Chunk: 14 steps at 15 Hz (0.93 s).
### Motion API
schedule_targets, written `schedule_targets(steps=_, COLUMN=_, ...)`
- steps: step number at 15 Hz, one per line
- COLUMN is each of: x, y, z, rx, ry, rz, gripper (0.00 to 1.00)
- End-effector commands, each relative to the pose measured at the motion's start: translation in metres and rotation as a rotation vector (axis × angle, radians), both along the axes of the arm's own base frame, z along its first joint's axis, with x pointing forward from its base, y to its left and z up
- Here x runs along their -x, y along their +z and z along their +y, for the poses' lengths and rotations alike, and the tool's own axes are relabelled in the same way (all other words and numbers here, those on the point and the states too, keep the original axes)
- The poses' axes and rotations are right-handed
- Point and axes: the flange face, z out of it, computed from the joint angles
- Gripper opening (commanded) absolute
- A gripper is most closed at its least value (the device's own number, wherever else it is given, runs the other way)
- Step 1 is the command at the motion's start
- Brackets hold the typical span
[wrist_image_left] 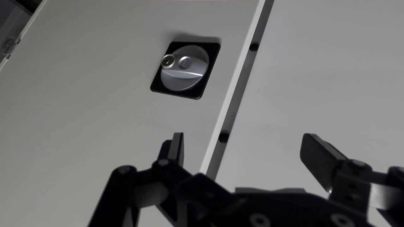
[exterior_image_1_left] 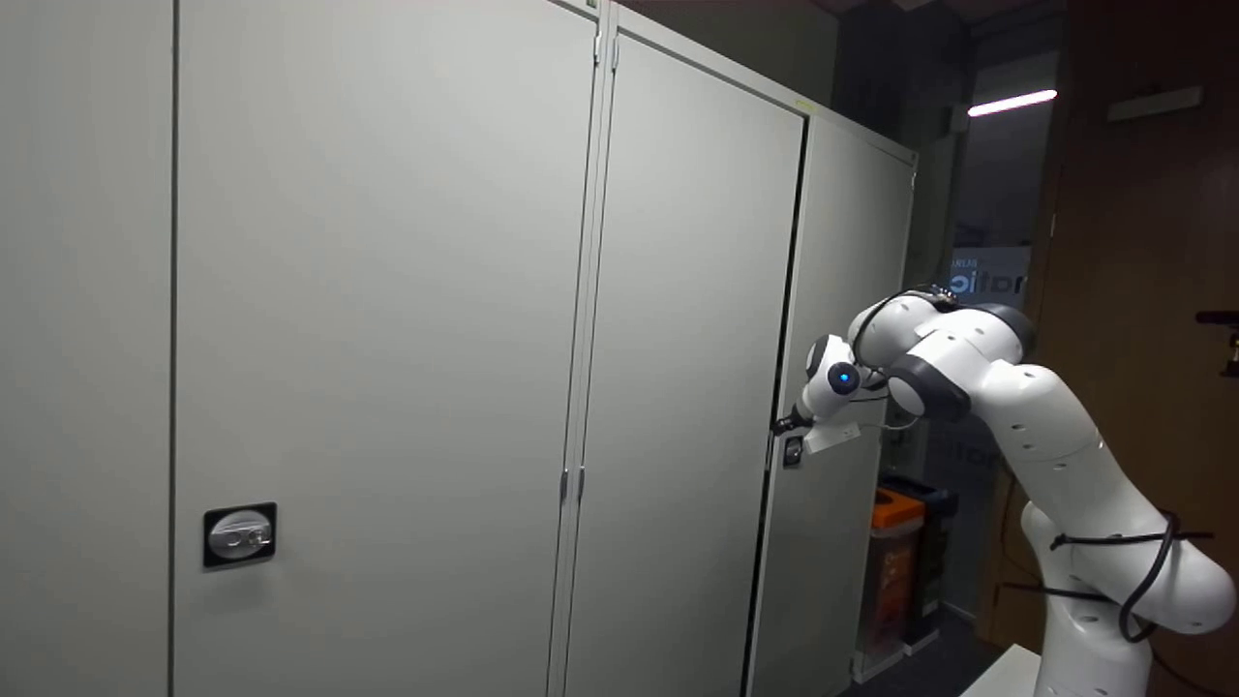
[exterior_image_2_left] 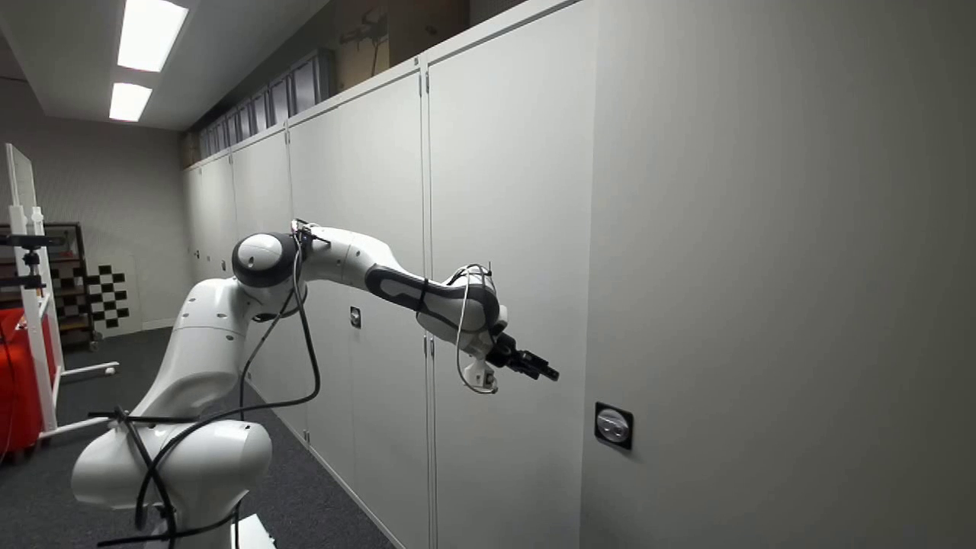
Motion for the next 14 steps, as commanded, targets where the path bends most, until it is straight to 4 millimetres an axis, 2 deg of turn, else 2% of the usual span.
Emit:
schedule_targets(steps=1, x=-0.012, y=0.017, z=0.001, rx=0.063, ry=-0.064, rz=-0.069, gripper=1.00)
schedule_targets(steps=6, x=-0.019, y=0.028, z=-0.004, rx=0.107, ry=-0.131, rz=-0.148, gripper=1.00)
schedule_targets(steps=14, x=-0.017, y=0.039, z=-0.023, rx=0.116, ry=-0.237, rz=-0.261, gripper=1.00)
